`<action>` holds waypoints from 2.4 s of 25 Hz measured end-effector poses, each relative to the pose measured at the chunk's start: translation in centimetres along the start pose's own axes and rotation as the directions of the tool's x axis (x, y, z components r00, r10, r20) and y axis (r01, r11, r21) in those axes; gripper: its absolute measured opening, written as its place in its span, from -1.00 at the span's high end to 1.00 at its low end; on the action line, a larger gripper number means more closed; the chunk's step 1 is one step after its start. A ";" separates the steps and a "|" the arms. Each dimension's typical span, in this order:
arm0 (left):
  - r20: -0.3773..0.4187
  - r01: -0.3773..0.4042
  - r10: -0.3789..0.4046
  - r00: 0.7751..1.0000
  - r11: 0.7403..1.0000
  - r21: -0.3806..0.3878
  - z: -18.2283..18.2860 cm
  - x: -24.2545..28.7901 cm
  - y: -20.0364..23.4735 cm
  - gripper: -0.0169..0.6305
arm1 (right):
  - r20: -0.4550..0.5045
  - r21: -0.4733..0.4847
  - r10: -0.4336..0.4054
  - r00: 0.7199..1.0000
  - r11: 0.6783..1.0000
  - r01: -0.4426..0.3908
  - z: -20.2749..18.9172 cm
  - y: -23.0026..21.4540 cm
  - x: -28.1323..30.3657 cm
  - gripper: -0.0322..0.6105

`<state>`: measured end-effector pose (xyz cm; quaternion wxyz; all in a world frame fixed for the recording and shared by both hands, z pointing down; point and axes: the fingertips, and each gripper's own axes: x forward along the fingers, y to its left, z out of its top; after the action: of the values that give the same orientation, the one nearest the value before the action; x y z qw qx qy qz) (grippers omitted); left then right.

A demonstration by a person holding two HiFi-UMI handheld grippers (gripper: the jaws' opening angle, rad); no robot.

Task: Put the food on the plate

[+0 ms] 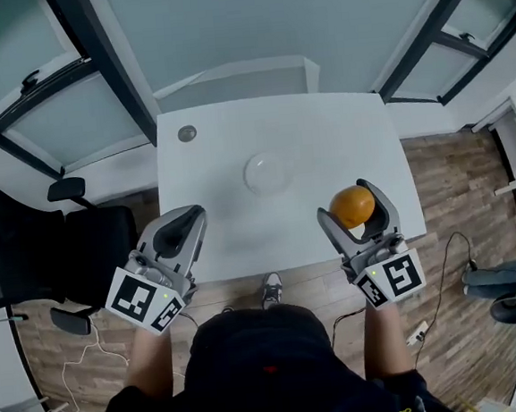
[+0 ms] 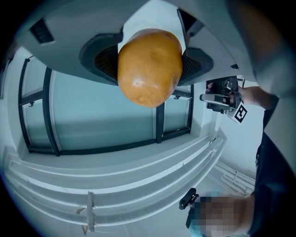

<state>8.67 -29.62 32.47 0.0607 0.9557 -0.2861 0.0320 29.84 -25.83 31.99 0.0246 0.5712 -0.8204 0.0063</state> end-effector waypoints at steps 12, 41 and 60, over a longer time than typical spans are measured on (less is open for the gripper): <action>-0.066 -0.108 0.102 0.993 0.991 -0.082 -4.5 0.9 3.5 0.84 | -0.329 0.015 0.176 0.928 0.983 -0.182 -13.0 -2.3 11.9 -0.26; -0.156 -0.174 0.141 0.978 0.959 -0.222 -11.0 -1.5 11.4 0.84 | -0.841 -0.029 0.158 0.518 0.942 -0.335 -35.1 -0.5 22.9 -0.26; -0.123 -0.148 0.124 0.985 0.966 -0.212 -9.6 -1.6 10.5 0.84 | -0.620 -0.009 0.145 0.771 0.981 -0.192 -24.6 -2.6 18.3 -0.26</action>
<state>1.33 -36.16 42.83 0.1795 0.9181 -0.3490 0.0562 26.75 -42.94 57.42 0.3108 0.4606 -0.8148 0.1653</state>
